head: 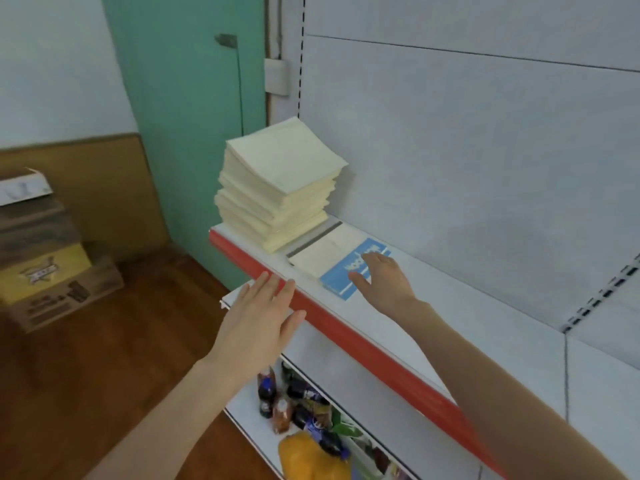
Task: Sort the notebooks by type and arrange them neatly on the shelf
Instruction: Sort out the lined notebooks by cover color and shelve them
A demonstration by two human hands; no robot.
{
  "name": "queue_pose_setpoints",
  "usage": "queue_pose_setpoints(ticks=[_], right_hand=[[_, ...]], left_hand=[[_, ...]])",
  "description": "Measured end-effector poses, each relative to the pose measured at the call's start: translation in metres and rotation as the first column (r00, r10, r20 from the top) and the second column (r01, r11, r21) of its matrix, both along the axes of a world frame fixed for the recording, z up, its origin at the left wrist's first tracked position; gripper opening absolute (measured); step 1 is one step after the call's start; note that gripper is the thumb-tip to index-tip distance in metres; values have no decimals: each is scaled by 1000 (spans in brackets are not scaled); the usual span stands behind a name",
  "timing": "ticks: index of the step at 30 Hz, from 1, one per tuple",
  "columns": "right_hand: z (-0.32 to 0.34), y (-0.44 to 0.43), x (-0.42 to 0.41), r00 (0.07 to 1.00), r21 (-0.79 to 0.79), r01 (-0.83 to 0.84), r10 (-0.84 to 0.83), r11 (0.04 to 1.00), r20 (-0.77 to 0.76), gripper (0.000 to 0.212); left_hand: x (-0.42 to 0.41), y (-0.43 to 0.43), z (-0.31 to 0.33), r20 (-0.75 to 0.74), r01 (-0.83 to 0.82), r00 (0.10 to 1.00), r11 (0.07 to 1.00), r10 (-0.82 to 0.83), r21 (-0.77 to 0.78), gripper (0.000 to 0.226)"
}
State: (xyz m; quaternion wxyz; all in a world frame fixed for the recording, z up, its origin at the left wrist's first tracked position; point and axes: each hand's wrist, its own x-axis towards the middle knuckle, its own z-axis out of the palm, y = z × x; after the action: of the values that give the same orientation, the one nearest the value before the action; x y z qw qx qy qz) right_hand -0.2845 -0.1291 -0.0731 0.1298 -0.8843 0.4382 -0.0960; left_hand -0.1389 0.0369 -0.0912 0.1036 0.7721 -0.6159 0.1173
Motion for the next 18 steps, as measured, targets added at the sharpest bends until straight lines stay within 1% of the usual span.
queue_pose_setpoints(ticks=[4,6,9,12,14,16,18], right_hand=[[-18,-6,46,999,58,-16,18,998,-46,56],[-24,-14,62,996,66,-18,24,998,-85,58],[-32,-31,84,990,51,-39,46,998,-135,66],[-41,-44,102,974,74,-65,79,995,-211,73],[-44,-50,110,959,89,-86,107,992,-261,64],[-45,-55,112,936,92,-117,141,989,-324,45],[-41,-56,110,919,132,-140,179,981,-352,30]], left_hand=[[38,-3,-9,-39,-14,999,999,16,36,74],[51,-12,-13,-61,-25,998,999,28,46,75],[64,-26,-20,-55,-37,998,997,41,62,71],[76,-40,-27,-45,-19,999,999,21,35,60],[85,-48,-29,-54,-5,999,999,7,38,58],[93,-54,-31,-78,7,997,999,-4,48,61],[93,-55,-29,-207,27,978,999,-18,44,66]])
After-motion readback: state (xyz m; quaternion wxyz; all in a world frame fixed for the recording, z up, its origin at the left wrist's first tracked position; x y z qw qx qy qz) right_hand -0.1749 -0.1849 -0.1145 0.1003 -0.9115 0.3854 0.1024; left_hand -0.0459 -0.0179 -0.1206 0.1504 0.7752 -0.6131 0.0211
